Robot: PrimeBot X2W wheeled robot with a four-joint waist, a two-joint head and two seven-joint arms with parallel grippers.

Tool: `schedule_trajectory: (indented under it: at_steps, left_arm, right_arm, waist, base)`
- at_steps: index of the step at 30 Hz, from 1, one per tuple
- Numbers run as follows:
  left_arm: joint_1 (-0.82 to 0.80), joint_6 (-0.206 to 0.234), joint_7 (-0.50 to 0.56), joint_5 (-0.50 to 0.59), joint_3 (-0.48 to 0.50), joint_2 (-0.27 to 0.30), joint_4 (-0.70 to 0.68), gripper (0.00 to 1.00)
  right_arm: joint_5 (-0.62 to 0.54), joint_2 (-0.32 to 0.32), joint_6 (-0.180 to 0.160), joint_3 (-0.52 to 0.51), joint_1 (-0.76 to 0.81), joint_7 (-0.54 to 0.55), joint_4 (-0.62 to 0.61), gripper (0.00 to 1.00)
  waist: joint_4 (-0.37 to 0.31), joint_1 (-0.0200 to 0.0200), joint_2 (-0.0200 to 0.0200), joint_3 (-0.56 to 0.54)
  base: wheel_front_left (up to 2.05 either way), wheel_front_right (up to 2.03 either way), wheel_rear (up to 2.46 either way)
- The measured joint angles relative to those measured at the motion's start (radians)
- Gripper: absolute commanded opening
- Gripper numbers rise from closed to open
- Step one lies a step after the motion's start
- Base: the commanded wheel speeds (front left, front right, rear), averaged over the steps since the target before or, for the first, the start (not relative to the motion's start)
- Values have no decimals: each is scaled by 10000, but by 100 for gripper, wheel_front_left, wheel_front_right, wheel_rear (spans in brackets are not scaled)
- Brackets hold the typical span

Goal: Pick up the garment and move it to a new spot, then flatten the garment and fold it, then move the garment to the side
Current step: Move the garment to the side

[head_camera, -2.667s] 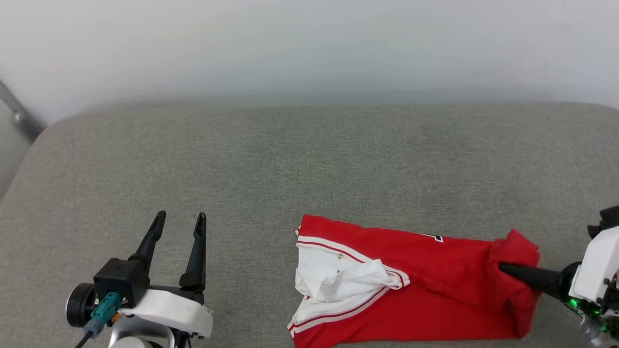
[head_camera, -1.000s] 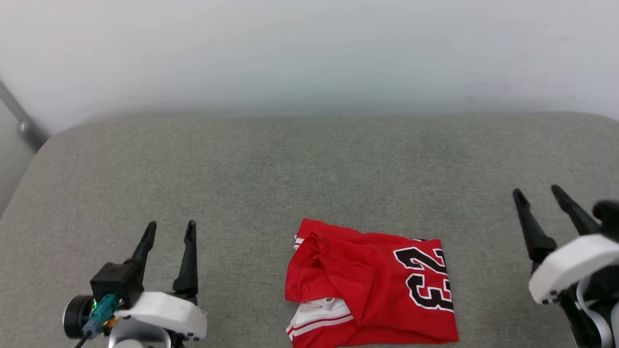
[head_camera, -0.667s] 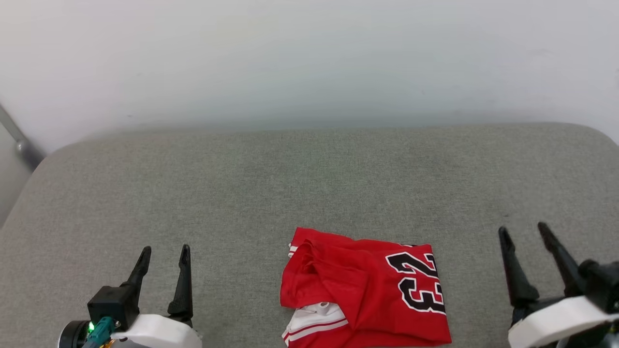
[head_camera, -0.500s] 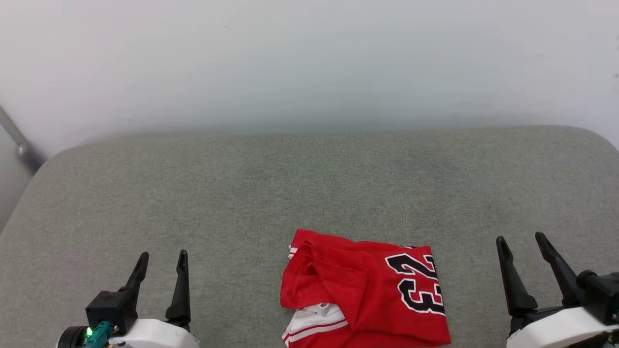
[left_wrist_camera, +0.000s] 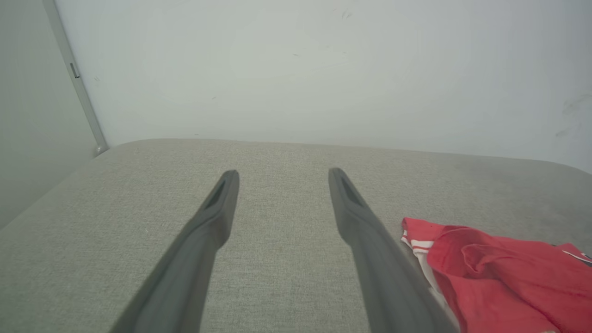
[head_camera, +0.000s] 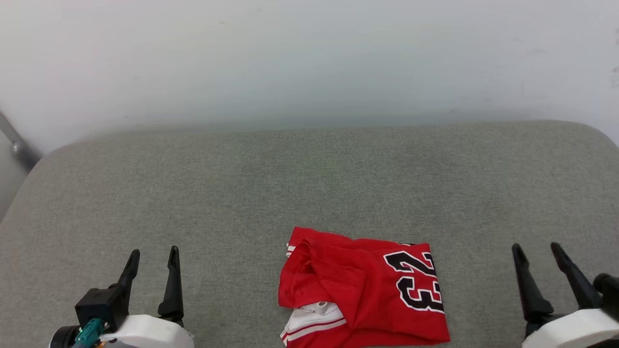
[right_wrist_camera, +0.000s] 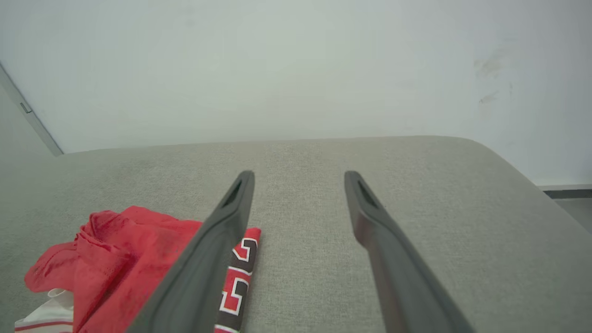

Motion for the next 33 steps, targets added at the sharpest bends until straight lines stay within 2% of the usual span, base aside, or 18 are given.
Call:
schedule_trajectory:
  at_steps: [3, 6, 10, 14, 18, 20, 22, 25, 28, 31, 33]
  left_arm:
    - [-11, 15, -2, -33, 102, -42, -17, 100]
    - [-17, 17, -6, -42, 211, -111, -44, 100]
    - [-102, -10, -15, -12, 299, -205, -69, 100]
    - [-220, -73, -17, 104, 376, -349, -109, 100]
    - [-383, -205, -19, 332, 385, -556, -255, 100]
    - [-434, -255, -19, 424, 428, -683, -303, 100]
    - [-444, -316, -19, 449, 433, -826, -297, 100]
    - [-500, -474, -19, 527, 441, -899, -238, 100]
    - [-627, -625, -19, 625, 431, -922, -115, 100]
    - [-667, -669, -19, 704, 468, -917, -58, 100]
    - [-729, -731, -21, 759, 491, -924, -46, 100]
  right_arm:
    - [506, 82, 0, -761, 41, 621, 215, 100]
    - [1369, -92, 0, -1879, 20, 1808, 669, 100]
    - [2408, -474, 0, -3053, -179, 3969, 1492, 100]
    - [2754, -696, 0, -3524, -563, 6322, 2516, 100]
    - [3425, -15, 0, -3728, -1229, 7956, 3411, 100]
    - [4502, 458, 0, -4036, -1706, 8761, 3871, 100]
    - [5421, 608, 0, -4299, -2206, 9428, 4370, 100]
    - [7219, 591, 0, -4652, -3056, 9956, 5660, 100]
    - [8355, 635, 2, -4155, -3661, 10011, 6892, 100]
    - [9035, 602, 0, -3480, -4007, 9852, 7557, 100]
    - [9231, 552, 0, -3053, -4139, 9643, 7728, 31]
  waist:
    - [8, 0, 0, 61]
    - [42, -1, 0, 103]
    - [209, 0, 0, 181]
    - [415, 0, 0, 345]
    - [701, 0, 0, 606]
    - [864, 1, 0, 765]
    - [1027, 1, 0, 914]
    - [1253, 1, 0, 1120]
    - [1471, 1, 0, 1251]
    - [1624, 0, 0, 1335]
    - [1681, 0, 0, 1381]
  base:
    - [0, 0, 0]
    - [0, 0, 0]
    - [0, 0, 0]
    - [0, 0, 0]
    - [0, 0, 0]
    - [0, 0, 0]
    - [0, 0, 0]
    - [0, 0, 0]
    - [0, 0, 0]
    - [0, 0, 0]
    - [0, 0, 0]
